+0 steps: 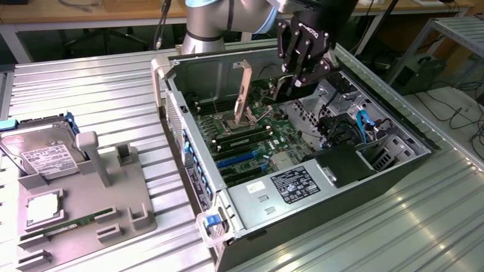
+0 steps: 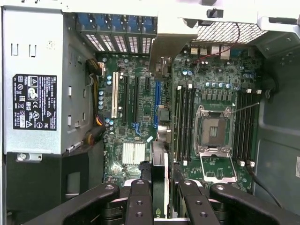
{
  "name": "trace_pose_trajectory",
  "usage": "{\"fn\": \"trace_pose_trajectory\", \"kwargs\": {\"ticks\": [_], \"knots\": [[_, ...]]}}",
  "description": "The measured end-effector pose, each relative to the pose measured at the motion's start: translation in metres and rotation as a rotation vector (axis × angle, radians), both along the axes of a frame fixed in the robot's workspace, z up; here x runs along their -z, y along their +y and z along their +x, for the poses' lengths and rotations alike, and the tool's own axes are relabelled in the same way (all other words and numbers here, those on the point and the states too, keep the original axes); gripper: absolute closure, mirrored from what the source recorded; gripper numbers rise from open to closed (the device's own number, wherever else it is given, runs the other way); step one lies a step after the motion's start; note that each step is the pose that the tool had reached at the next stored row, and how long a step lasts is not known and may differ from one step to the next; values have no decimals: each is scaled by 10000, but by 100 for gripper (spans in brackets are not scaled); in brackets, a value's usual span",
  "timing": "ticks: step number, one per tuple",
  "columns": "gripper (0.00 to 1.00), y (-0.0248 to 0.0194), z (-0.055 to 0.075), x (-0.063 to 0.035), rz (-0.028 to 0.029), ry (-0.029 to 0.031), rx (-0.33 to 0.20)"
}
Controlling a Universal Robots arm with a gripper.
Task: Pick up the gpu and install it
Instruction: 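Insert the gpu into the slot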
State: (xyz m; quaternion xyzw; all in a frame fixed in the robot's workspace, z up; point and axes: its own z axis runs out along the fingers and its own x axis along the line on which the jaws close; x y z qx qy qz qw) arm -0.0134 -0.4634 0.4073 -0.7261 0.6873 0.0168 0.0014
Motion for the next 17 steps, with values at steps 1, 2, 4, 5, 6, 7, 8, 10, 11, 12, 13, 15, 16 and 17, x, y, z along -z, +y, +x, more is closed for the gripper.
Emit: {"fn": "trace_pose_trajectory", "kwargs": {"ticks": [1, 2, 4, 5, 6, 7, 8, 10, 11, 12, 13, 15, 16, 17], "knots": [[73, -2, 0, 8, 0, 0, -7], [73, -5, 0, 16, 1, 0, -18], [73, -10, 0, 27, 4, -1, -34], [73, -12, 0, 33, 3, 0, -44], [73, -14, 0, 40, 3, 0, -55], [73, -16, 0, 48, 4, 0, -62], [73, -17, 0, 58, 3, 0, -70], [73, -21, 0, 76, 4, 0, -83], [73, -23, 0, 86, 4, 0, -90], [73, -24, 0, 95, 4, 0, -96], [73, -25, 0, 104, 3, 0, -101], [73, -28, 0, 120, 3, 0, -108], [73, -27, 0, 133, 3, 0, -109], [73, -28, 0, 144, 5, 0, -109]]}}
